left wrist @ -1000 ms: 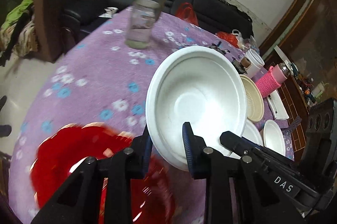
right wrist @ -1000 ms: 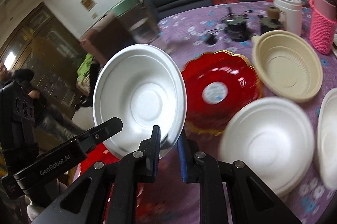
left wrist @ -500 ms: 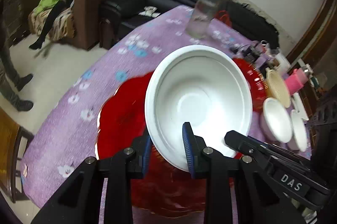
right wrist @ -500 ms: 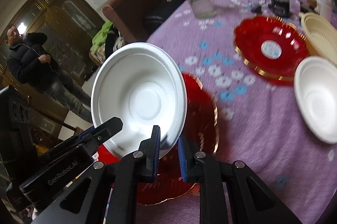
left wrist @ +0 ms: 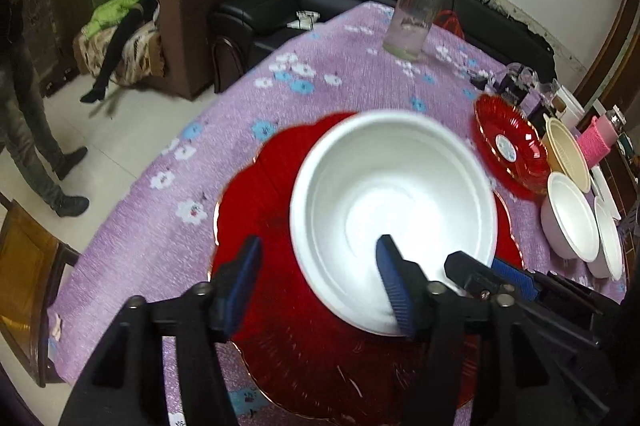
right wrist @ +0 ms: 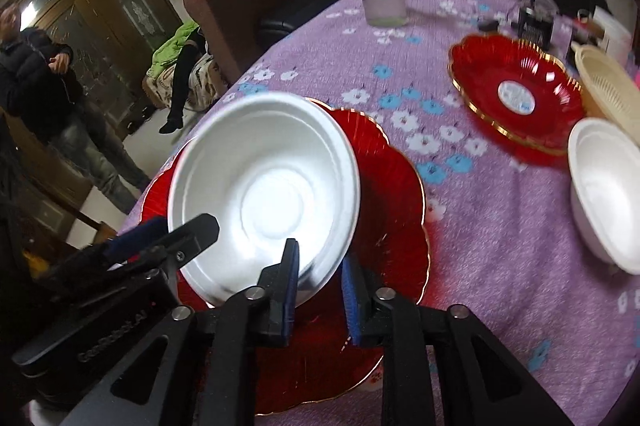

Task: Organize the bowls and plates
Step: 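Carry the white bowl over and lower it onto the red wedding plate, then open both grippers and pull back from the white bowl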

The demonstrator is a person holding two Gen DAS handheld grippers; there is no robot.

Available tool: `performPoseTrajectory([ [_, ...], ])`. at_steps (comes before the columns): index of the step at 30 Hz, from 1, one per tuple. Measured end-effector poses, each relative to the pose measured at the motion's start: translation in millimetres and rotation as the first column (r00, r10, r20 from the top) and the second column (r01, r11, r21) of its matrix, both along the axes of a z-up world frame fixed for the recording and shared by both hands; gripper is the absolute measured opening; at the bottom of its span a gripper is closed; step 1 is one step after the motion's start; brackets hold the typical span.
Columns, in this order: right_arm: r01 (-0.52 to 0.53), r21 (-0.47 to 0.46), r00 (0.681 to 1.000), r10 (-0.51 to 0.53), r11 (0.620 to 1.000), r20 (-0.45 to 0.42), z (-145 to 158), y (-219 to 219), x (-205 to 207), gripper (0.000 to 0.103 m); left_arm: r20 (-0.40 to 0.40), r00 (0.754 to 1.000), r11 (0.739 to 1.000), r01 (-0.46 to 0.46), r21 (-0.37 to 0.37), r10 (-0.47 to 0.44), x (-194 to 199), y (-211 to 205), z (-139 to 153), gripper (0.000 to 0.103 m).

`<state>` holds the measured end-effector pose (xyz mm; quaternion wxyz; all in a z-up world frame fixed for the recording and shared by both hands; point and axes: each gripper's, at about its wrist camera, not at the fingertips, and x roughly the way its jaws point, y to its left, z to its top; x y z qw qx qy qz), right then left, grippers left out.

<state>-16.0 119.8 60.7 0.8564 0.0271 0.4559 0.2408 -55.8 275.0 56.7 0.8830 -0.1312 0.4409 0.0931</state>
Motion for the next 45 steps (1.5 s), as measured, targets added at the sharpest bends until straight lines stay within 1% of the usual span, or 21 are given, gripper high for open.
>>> performPoseTrajectory([
  [3, 0.013, 0.0, 0.999, -0.013, 1.0, 0.037, 5, -3, -4, 0.037, 0.022, 1.0, 1.0, -0.009, 0.02, 0.009, -5, 1, 5, 0.06],
  [5, 0.015, 0.017, 0.999, -0.016, 1.0, 0.049, 9, -7, -7, 0.04, 0.043, 0.999, 1.0, -0.019, 0.024, 0.018, -11, 1, 10, 0.061],
  [8, 0.027, 0.033, 0.996, -0.029, 0.999, 0.079, 17, -14, -13, 0.042, 0.079, 0.995, 0.994, -0.066, 0.09, 0.059, -24, -3, 20, 0.063],
  [11, 0.055, 0.044, 0.991, -0.06, 0.997, 0.123, 26, -23, -23, 0.043, 0.123, 0.988, 0.977, -0.117, 0.178, 0.096, -38, -11, 33, 0.072],
  [13, 0.071, 0.052, 0.986, -0.078, 0.996, 0.15, 31, -30, -32, 0.044, 0.166, 0.98, 0.96, -0.144, 0.238, 0.106, -50, -19, 44, 0.081],
  [16, 0.104, 0.065, 0.975, -0.115, 0.992, 0.188, 38, -39, -43, 0.049, 0.221, 0.969, 0.939, -0.172, 0.298, 0.107, -64, -32, 58, 0.086],
  [18, 0.138, 0.079, 0.965, -0.152, 0.987, 0.213, 41, -49, -52, 0.053, 0.244, 0.966, 0.934, -0.166, 0.317, 0.089, -70, -41, 65, 0.088],
  [21, 0.177, 0.091, 0.953, -0.194, 0.98, 0.232, 43, -59, -61, 0.057, 0.256, 0.966, 0.935, -0.134, 0.329, 0.049, -76, -55, 73, 0.092],
  [23, 0.195, 0.085, 0.949, -0.21, 0.977, 0.235, 43, -64, -63, 0.059, 0.247, 0.969, 0.937, -0.115, 0.331, 0.032, -76, -64, 73, 0.092],
  [28, 0.246, 0.06, 0.936, -0.254, 0.967, 0.243, 39, -79, -67, 0.062, 0.203, 0.978, 0.94, -0.101, 0.325, 0.035, -72, -78, 66, 0.092],
  [31, 0.314, 0.036, 0.916, -0.313, 0.949, 0.251, 37, -93, -66, 0.062, 0.194, 0.981, 0.94, -0.069, 0.334, 0.004, -70, -95, 63, 0.092],
  [34, 0.362, 0.039, 0.894, -0.359, 0.931, 0.27, 40, -109, -68, 0.062, 0.223, 0.974, 0.935, -0.043, 0.353, -0.04, -74, -111, 64, 0.092],
  [36, 0.401, 0.031, 0.869, -0.391, 0.916, 0.303, 43, -119, -71, 0.067, 0.225, 0.973, 0.933, -0.025, 0.359, -0.061, -75, -119, 65, 0.092],
  [38, 0.429, 0.027, 0.848, -0.413, 0.903, 0.332, 45, -126, -74, 0.07, 0.223, 0.972, 0.941, -0.002, 0.339, -0.078, -77, -123, 66, 0.092],
  [42, 0.457, 0.018, 0.82, -0.429, 0.889, 0.379, 47, -132, -79, 0.086, 0.209, 0.973, 0.943, 0.02, 0.332, -0.094, -76, -132, 68, 0.092],
  [45, 0.473, 0.024, 0.808, -0.444, 0.881, 0.388, 45, -139, -78, 0.088, 0.198, 0.974, 0.945, 0.042, 0.323, -0.111, -74, -136, 69, 0.092],
])
